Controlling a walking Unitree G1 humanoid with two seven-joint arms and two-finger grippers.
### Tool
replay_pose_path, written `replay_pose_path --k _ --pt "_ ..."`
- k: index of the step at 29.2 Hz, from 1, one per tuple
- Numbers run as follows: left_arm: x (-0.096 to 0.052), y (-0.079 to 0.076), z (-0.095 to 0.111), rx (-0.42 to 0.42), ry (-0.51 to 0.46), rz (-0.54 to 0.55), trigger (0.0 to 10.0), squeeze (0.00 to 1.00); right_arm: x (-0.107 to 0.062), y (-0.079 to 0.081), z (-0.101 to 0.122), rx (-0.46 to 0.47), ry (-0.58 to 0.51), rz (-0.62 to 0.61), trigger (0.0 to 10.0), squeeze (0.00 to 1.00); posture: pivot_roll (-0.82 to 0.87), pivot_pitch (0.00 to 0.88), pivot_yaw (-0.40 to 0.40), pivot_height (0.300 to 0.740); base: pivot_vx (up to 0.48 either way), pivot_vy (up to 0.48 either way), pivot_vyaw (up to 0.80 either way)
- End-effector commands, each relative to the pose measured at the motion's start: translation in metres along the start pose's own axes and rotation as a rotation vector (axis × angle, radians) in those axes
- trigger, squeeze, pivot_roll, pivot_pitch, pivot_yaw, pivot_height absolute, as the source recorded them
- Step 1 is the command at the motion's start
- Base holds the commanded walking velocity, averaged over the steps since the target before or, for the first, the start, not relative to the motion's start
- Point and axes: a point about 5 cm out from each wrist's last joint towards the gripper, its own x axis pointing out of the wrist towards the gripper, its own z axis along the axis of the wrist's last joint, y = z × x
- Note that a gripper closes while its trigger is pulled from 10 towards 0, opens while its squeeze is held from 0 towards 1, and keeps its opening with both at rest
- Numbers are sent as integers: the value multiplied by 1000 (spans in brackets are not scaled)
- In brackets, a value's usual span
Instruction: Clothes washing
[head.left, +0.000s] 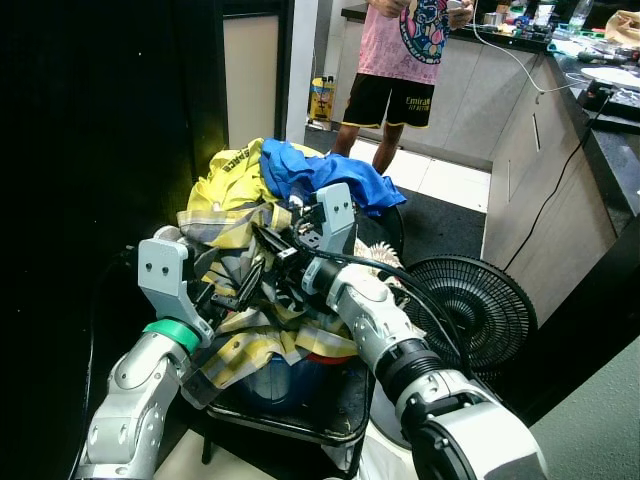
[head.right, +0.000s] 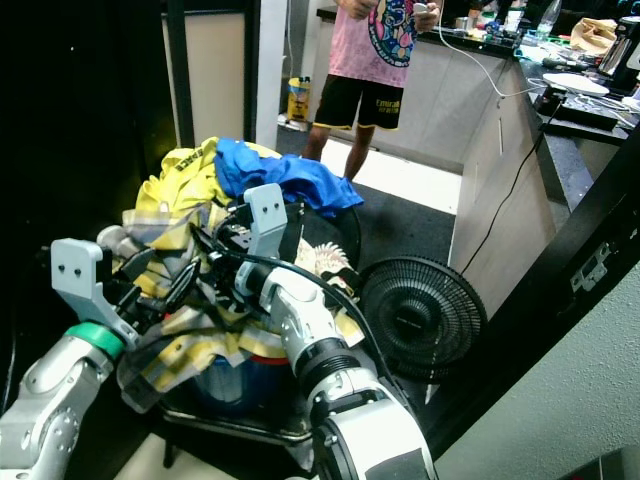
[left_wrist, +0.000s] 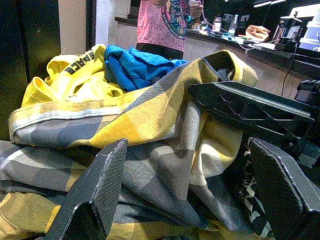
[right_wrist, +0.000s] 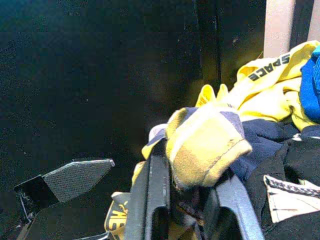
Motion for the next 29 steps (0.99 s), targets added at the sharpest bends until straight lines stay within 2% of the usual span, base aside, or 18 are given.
replay_pose_path --k 1,11,16,17,18,19,20,21,22,24,25,27,28,29 --pt "2 -3 2 6 -16 -16 10000 0 1 -1 5 -8 -18 5 0 0 -17 62 -27 740 0 0 0" --pt "4 -3 3 2 -22 -14 10000 0 -1 -4 7 -7 -33 -6 0 0 -22 54 -22 740 0 0 0" --pt "7 -4 4 -4 -30 -17 10000 0 -4 -16 26 -21 -111 -63 0 0 -27 44 -14 740 0 0 0" --pt "8 -4 4 -6 -33 -18 10000 0 -5 -24 41 -32 -170 -107 0 0 -28 43 -12 740 0 0 0" --pt "8 -4 4 -6 -33 -18 10000 0 -5 -24 41 -32 -170 -107 0 0 -28 43 -12 740 0 0 0" --pt "9 -4 4 -7 -36 -19 10000 0 -9 -36 64 -41 -251 -178 0 0 -29 41 -11 740 0 0 0" --pt "9 -4 4 -7 -36 -19 10000 0 -9 -36 64 -41 -251 -178 0 0 -29 41 -11 740 0 0 0" --pt "9 -4 5 -8 -37 -19 10000 0 -13 -47 85 -46 -323 -246 0 0 -29 40 -12 740 0 0 0" --pt "9 -4 5 -8 -37 -19 10000 0 -13 -47 85 -46 -323 -246 0 0 -29 40 -12 740 0 0 0" --pt "10 -4 5 -10 -40 -20 10000 0 -26 -68 126 -59 -454 -368 0 0 -31 38 -12 740 0 0 0" --pt "10 -4 5 -10 -40 -20 10000 0 -26 -68 126 -59 -454 -368 0 0 -31 38 -12 740 0 0 0" --pt "10 -5 4 -11 -40 -21 10000 0 -36 -79 150 -88 -529 -428 0 0 -33 35 -12 740 0 0 0" --pt "10 -5 4 -11 -40 -21 10000 0 -36 -79 150 -88 -529 -428 0 0 -33 35 -12 740 0 0 0" --pt "10 -5 4 -12 -42 -22 10000 0 -49 -88 170 -132 -590 -484 0 0 -33 31 -13 740 0 0 0"
